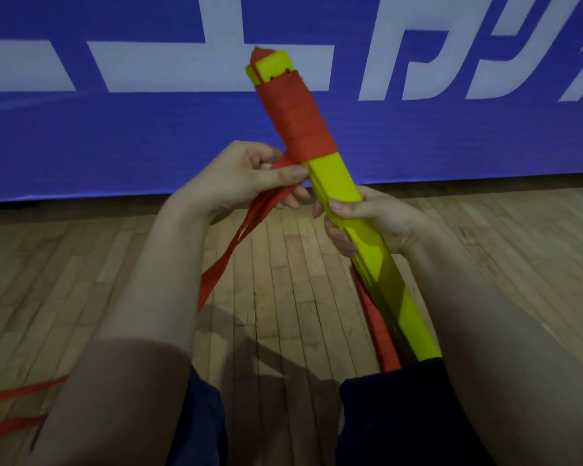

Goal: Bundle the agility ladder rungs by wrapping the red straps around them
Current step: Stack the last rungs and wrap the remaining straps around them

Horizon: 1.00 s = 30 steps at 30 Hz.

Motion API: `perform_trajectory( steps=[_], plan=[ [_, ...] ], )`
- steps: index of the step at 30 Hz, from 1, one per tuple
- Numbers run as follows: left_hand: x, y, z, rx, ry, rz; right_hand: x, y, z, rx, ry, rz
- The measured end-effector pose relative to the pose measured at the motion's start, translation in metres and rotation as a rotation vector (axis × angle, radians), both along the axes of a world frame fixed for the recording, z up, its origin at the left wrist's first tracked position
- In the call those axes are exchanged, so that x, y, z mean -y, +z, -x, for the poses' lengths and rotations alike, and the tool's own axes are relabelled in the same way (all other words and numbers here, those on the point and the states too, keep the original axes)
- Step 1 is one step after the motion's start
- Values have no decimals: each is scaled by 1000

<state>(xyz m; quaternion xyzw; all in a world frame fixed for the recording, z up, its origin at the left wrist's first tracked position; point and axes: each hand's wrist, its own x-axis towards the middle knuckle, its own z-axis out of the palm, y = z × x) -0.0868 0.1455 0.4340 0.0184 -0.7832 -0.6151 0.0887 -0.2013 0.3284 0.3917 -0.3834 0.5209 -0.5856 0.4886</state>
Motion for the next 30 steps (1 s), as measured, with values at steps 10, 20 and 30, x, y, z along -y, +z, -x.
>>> perform_trajectory(
  steps=[10,20,30],
  plan=[
    [11,0,-5,125,60,98,-5,-3,11,3,-269,33],
    [-8,-10,8,65,2,81,19,-9,10,-351,-641,-208],
    [-43,-14,24,-61,239,12,41,-15,-13,-900,-900,-421]
  ],
)
